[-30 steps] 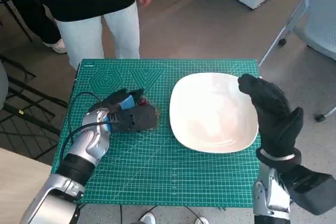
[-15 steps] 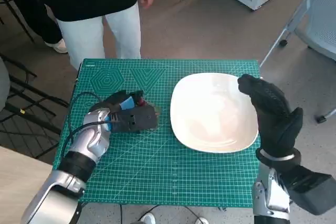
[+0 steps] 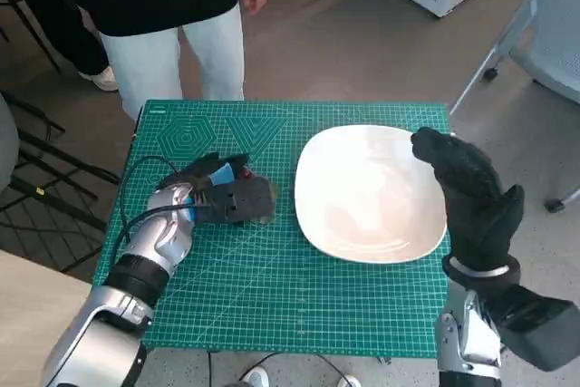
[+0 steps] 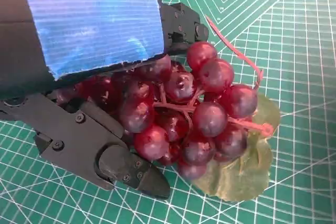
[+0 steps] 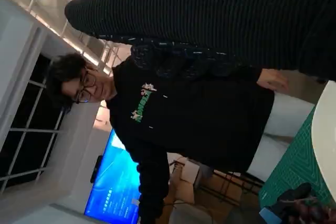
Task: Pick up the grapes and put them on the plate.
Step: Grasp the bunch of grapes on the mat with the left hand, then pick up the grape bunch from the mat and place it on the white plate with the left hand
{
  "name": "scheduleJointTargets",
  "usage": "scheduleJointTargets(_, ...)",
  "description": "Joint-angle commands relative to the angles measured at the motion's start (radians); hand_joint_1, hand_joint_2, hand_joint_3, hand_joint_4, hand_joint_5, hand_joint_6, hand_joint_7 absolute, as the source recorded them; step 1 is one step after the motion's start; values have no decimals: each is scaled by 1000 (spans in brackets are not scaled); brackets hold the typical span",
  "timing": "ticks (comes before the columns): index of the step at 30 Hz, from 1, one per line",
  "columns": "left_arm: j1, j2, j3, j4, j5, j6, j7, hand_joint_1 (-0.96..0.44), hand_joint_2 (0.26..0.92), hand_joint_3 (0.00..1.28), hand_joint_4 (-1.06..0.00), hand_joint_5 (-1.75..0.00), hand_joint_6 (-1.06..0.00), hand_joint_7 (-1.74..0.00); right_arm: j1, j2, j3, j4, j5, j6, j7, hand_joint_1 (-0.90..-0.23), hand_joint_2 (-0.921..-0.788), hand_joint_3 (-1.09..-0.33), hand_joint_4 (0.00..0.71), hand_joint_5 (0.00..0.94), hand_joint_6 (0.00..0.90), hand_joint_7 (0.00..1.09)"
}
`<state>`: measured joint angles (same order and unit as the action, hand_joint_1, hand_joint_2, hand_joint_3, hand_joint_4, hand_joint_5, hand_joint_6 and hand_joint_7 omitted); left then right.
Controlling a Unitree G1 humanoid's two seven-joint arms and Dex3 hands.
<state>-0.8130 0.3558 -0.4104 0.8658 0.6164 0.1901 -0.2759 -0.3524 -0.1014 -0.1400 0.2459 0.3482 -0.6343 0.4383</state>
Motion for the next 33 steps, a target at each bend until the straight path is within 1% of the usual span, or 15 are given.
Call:
scheduleJointTargets(1,2,-4,3,18,-11,-24,37,-25,761,12,-363,-1182,-431,-39,10,-5,-2,16,-2,9,6,-463,-921,-533,354,0,146,404)
scheduleJointTargets(2,4,-3,1,19,-8,-33,52,9,772,16,-387,-1362,-482,-56,10,-5,-2,16,-2,9,5,-463,-921,-533,354,1,147,403)
scheduleJointTargets(3,7,-2,-2,21,-4,-42,67,33,782,20,-402,-1469,-525,-72,9,-4,-1,15,-3,10,5,-463,-921,-533,354,1,147,403)
scheduleJointTargets(4,9,-1,-5,23,0,-51,83,55,793,25,-415,-1561,-570,-91,8,-4,-1,15,-3,10,4,-463,-921,-533,354,1,148,402)
scheduleJointTargets(5,10,0,-8,27,3,-60,98,82,806,32,-432,-1594,-608,-110,8,-4,-1,16,-3,10,4,-463,-921,-533,354,1,148,401)
scheduleJointTargets(7,13,3,-14,35,10,-78,126,171,840,55,-502,-1526,-668,-164,7,-4,-1,17,-4,10,4,-463,-921,-533,354,0,149,400)
scheduleJointTargets(8,14,4,-17,39,13,-86,138,226,860,65,-547,-1453,-687,-222,6,-4,0,17,-4,9,3,-463,-921,-533,354,0,149,400)
scheduleJointTargets(9,15,6,-19,42,15,-93,148,240,877,73,-589,-1393,-691,-337,6,-4,0,18,-4,9,3,-463,-921,-533,354,0,149,399)
scheduleJointTargets(11,15,8,-23,48,19,-101,161,177,901,77,-642,-1333,-663,-630,5,-4,0,19,-5,8,3,-463,-921,-533,354,0,150,398)
scheduleJointTargets(12,14,9,-25,51,21,-104,165,119,907,80,-658,-1319,-645,-771,5,-4,0,19,-5,7,4,-463,-921,-533,354,0,150,397)
scheduleJointTargets(13,13,10,-27,55,22,-107,166,81,911,81,-671,-1306,-633,-864,4,-4,-1,20,-5,7,4,-463,-921,-533,354,1,151,396)
scheduleJointTargets(16,7,12,-30,67,20,-116,167,28,915,84,-692,-1279,-612,-1008,2,-5,-1,20,-5,8,3,-463,-921,-532,354,1,152,395)
scheduleJointTargets(19,1,12,-29,79,16,-122,163,10,917,85,-700,-1268,-604,-1057,2,-5,-1,19,-4,8,3,-463,-921,-532,354,1,153,393)
scheduleJointTargets(22,-4,11,-30,89,15,-124,162,4,919,89,-695,-1280,-599,-1069,2,-4,0,17,-4,9,3,-463,-921,-532,354,1,154,391)
scheduleJointTargets(33,-12,12,-48,101,27,-132,178,3,920,122,-619,-1399,-610,-1023,0,-5,0,18,-3,11,2,-463,-921,-531,354,0,158,384)
